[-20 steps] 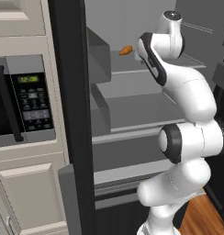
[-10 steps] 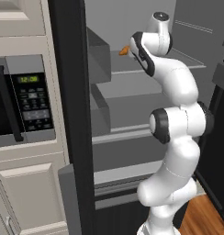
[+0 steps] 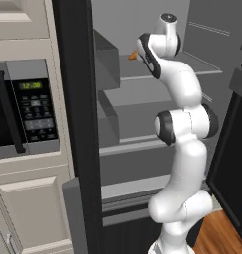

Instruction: Pick the two oranges from the fridge and place them on the plate next to the blender to make a fruit smoothie.

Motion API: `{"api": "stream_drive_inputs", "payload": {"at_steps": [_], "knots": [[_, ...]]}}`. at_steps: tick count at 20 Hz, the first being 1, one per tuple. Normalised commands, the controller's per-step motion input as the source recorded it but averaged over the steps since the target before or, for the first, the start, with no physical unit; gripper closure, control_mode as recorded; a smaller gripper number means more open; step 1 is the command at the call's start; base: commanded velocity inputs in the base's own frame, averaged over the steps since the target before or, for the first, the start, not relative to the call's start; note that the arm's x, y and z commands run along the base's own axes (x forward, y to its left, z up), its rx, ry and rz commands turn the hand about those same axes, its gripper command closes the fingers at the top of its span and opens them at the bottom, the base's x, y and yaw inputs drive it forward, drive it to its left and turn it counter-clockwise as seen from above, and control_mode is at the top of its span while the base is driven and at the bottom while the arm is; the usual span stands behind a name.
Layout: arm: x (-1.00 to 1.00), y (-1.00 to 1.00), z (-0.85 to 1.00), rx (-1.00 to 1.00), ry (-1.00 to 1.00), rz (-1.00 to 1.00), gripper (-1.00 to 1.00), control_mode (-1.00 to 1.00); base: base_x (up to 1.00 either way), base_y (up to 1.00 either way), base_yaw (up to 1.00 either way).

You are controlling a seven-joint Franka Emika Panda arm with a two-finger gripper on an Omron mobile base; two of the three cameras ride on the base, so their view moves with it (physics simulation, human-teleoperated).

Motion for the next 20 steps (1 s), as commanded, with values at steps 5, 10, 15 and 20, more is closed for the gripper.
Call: {"api": "stream_drive_inputs", "payload": {"at_steps": [5, 10, 15, 20], "knots": [[0.21, -0.04, 0.0, 0.0, 0.0, -0.02, -1.0, -1.0, 0.0, 0.0, 0.0], [0.17, 0.0, -0.14, 0.0, -0.02, 0.0, 1.0, -1.0, 0.0, 0.0, 0.0], [0.02, 0.0, -0.04, 0.0, -0.02, 0.0, 1.0, -1.0, 0.0, 0.0, 0.0], [-0.63, 0.0, -0.05, 0.0, -0.13, 0.0, 1.0, -1.0, 0.0, 0.0, 0.0]]}}
